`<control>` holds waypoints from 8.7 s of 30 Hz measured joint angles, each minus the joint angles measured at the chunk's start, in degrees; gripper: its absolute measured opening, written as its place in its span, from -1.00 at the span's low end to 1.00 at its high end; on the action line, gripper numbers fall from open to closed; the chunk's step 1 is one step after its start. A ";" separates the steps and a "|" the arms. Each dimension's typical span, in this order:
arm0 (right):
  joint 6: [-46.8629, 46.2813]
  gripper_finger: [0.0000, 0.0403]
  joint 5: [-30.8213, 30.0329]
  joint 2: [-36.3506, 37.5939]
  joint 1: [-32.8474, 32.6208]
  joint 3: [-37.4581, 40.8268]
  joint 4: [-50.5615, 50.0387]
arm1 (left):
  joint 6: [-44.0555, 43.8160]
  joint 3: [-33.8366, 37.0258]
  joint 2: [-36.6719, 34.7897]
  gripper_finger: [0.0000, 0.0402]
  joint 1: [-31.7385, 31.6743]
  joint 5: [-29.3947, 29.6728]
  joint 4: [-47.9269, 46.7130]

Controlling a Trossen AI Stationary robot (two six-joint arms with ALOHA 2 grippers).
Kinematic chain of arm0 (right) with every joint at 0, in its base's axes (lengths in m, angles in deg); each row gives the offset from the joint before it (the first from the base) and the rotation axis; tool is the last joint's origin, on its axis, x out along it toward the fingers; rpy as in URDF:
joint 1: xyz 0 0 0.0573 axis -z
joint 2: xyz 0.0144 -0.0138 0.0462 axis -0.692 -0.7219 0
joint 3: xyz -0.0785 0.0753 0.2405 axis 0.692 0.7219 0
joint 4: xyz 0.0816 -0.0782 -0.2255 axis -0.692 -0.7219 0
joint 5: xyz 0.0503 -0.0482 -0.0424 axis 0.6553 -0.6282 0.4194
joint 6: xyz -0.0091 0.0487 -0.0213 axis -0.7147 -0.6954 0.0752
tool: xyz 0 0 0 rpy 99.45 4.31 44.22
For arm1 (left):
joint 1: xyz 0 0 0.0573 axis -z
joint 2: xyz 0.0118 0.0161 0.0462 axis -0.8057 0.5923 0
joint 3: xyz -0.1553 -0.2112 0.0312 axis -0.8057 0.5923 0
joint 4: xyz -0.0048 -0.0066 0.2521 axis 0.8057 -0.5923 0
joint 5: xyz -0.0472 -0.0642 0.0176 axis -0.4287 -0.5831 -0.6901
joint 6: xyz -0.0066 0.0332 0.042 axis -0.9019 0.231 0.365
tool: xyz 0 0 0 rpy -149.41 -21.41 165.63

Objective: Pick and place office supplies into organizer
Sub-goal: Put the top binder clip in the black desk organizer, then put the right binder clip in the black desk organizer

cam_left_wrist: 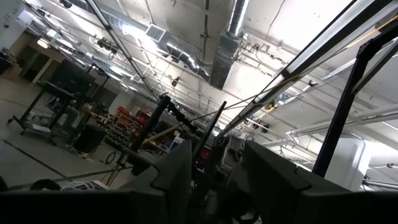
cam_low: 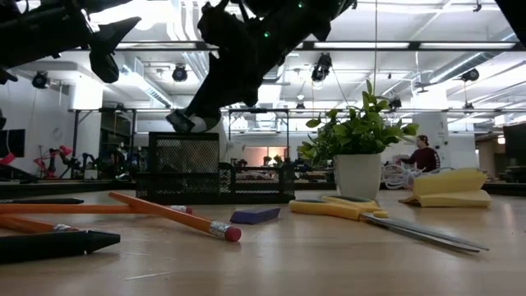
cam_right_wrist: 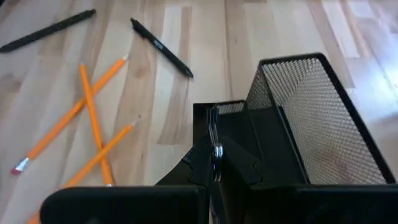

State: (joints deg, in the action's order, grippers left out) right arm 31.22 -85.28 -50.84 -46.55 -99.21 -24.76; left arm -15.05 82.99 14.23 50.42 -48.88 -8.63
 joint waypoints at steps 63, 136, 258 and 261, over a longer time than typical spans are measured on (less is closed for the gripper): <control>9.12 -0.95 -1.44 -5.07 1.64 0.02 -5.34 | 0.04 0.07 -0.07 -0.34 -0.01 0.37 -0.48; -3.66 -0.66 -10.03 28.12 0.37 -13.31 -42.11 | 0.00 0.07 -0.04 -0.34 0.00 0.35 -1.77; -116.95 0.04 7.56 40.23 -42.12 38.99 -39.36 | -1.53 0.04 5.60 -0.34 -0.01 18.24 -2.43; -117.27 0.04 7.58 38.33 -42.12 38.99 -38.60 | -1.55 0.04 5.61 -0.34 -0.01 18.23 -2.46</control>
State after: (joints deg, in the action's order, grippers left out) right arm -86.05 -77.70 -12.51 -88.67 -60.21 -63.36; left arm -16.61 83.03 19.84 50.41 -30.65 -11.09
